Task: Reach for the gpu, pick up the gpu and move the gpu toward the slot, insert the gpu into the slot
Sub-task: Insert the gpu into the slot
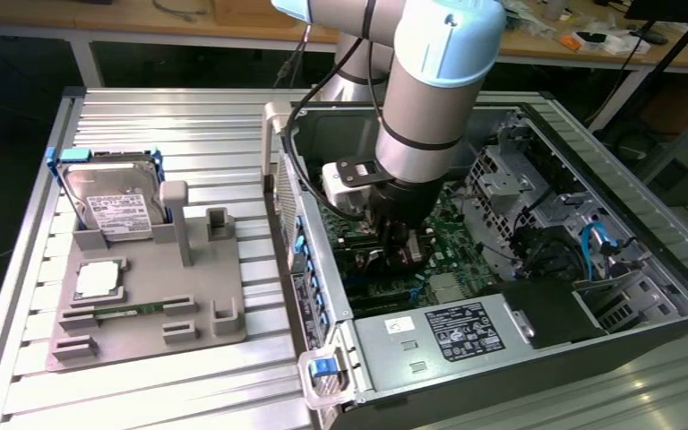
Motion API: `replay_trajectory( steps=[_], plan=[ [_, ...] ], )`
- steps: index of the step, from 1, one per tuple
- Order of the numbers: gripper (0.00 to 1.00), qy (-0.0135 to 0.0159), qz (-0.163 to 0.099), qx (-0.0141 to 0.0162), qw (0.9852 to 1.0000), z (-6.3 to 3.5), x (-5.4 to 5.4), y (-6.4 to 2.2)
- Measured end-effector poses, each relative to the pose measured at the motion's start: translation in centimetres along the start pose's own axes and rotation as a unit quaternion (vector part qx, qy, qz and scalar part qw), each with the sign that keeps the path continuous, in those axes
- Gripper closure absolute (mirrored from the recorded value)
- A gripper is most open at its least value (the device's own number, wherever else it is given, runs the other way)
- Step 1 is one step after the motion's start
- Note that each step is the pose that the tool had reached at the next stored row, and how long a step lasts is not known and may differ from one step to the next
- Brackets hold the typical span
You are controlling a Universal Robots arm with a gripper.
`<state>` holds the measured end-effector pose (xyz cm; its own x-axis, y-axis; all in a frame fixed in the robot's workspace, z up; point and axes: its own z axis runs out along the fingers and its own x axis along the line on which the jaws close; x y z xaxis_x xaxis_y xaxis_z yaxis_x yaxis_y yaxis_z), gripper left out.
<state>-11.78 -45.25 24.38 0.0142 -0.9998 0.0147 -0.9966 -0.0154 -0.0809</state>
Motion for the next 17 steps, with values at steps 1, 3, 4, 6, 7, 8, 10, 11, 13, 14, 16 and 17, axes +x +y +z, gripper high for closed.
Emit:
replay_trajectory(
  steps=[1,3,4,6,7,8,10,11,13,14,16,17],
  plan=[
    [0.73,0.0,0.0,0.0,1.0,0.0,0.0,0.0],
    [0.73,0.0,0.0,0.0,1.0,0.0,0.0,0.0],
    [0.73,0.0,0.0,0.0,1.0,0.0,0.0,0.0],
    [0.73,0.0,0.0,0.0,1.0,0.0,0.0,0.0],
    [0.73,0.0,0.0,0.0,1.0,0.0,0.0,0.0],
    [0.73,0.0,0.0,0.0,1.0,0.0,0.0,0.0],
    [0.73,0.0,0.0,0.0,1.0,0.0,0.0,0.0],
    [0.73,0.0,0.0,0.0,1.0,0.0,0.0,0.0],
    [0.73,0.0,0.0,0.0,1.0,0.0,0.0,0.0],
    [0.73,0.0,0.0,0.0,1.0,0.0,0.0,0.0],
    [0.73,0.0,0.0,0.0,1.0,0.0,0.0,0.0],
    [0.73,0.0,0.0,0.0,1.0,0.0,0.0,0.0]
  ],
)
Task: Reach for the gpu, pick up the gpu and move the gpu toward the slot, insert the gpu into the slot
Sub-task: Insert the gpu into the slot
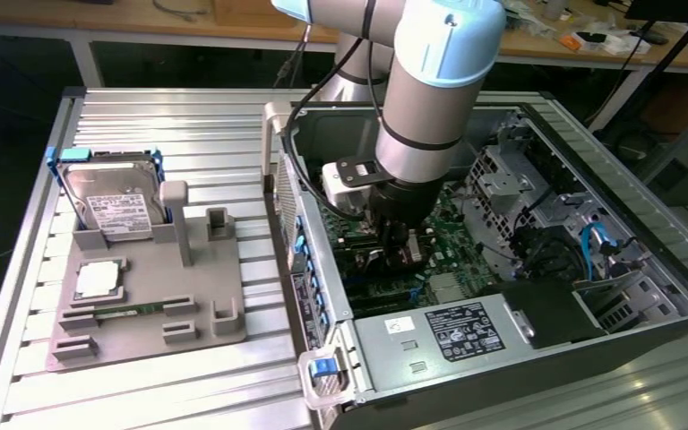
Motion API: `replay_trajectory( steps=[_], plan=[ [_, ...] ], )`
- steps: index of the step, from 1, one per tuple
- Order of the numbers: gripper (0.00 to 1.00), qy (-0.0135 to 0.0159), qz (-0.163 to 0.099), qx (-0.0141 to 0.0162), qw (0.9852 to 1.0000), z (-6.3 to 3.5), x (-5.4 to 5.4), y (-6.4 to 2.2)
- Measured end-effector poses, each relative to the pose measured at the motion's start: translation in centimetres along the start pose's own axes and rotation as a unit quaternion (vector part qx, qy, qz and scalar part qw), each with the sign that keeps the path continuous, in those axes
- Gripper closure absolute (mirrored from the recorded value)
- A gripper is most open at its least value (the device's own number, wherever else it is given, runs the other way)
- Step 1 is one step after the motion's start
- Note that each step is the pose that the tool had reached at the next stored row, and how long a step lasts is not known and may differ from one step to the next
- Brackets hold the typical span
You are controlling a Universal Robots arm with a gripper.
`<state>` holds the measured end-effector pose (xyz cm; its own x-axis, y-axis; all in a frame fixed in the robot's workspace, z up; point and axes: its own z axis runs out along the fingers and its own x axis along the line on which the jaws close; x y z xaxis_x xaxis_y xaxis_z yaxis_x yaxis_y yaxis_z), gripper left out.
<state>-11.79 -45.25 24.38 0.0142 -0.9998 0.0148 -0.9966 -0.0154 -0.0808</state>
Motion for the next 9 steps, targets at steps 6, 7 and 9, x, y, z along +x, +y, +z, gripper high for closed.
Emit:
replay_trajectory(
  steps=[6,7,9],
  plan=[
    [0.73,0.0,0.0,0.0,1.0,0.0,0.0,0.0],
    [0.73,0.0,0.0,0.0,1.0,0.0,0.0,0.0],
    [0.73,0.0,0.0,0.0,1.0,0.0,0.0,0.0]
  ],
)
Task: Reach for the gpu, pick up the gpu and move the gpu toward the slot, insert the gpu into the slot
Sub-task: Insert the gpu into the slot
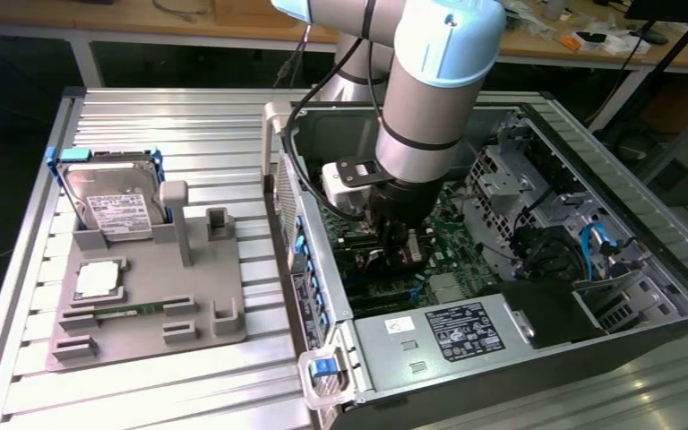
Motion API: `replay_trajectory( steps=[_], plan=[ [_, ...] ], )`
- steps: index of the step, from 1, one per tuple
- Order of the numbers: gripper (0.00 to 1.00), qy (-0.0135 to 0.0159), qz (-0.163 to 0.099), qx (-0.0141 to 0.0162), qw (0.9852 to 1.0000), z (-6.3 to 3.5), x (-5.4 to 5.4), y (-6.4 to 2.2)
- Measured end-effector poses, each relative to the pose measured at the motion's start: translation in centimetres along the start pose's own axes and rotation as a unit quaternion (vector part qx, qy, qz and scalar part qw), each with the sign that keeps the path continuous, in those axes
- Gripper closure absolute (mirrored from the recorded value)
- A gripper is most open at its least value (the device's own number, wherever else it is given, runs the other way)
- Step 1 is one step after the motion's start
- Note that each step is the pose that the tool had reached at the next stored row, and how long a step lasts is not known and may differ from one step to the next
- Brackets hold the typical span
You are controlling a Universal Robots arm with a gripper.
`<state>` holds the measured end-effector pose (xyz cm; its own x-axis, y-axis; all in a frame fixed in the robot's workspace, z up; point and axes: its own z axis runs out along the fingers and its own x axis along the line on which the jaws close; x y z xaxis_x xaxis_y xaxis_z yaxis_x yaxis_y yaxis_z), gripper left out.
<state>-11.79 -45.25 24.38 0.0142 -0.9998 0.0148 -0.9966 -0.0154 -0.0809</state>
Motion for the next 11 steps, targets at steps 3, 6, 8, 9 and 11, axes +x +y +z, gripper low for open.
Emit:
replay_trajectory(
  steps=[3,6,8,9,11],
  plan=[
    [0.73,0.0,0.0,0.0,1.0,0.0,0.0,0.0],
    [0.73,0.0,0.0,0.0,1.0,0.0,0.0,0.0],
    [0.73,0.0,0.0,0.0,1.0,0.0,0.0,0.0],
    [0.73,0.0,0.0,0.0,1.0,0.0,0.0,0.0],
    [0.73,0.0,0.0,0.0,1.0,0.0,0.0,0.0]
  ],
)
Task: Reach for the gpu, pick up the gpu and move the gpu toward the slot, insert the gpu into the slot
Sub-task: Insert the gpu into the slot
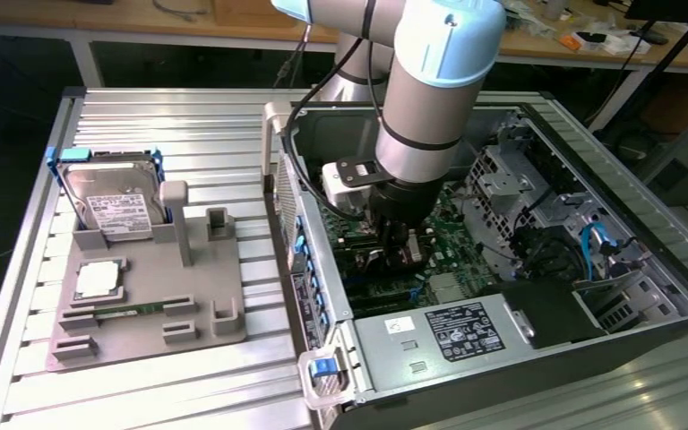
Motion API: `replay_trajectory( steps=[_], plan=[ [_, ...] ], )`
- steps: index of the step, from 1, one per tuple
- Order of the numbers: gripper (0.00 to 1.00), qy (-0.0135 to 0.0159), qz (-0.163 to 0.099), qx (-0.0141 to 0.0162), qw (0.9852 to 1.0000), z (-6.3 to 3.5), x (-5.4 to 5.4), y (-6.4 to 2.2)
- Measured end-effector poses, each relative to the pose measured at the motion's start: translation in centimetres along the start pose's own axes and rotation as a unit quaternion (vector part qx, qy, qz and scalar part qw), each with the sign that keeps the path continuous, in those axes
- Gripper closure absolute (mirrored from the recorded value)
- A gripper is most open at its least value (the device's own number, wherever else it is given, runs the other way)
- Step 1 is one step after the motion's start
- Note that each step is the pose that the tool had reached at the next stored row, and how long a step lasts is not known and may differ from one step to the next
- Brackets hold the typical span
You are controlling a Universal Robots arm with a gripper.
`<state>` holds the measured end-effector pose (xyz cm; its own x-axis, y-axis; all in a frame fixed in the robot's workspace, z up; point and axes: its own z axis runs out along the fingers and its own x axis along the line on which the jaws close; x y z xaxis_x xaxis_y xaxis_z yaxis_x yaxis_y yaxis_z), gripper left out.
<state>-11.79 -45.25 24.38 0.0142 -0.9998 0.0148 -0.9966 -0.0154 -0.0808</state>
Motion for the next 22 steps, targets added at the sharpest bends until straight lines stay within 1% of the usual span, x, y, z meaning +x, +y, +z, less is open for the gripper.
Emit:
replay_trajectory(
  steps=[22],
  plan=[
    [0.73,0.0,0.0,0.0,1.0,0.0,0.0,0.0]
  ],
)
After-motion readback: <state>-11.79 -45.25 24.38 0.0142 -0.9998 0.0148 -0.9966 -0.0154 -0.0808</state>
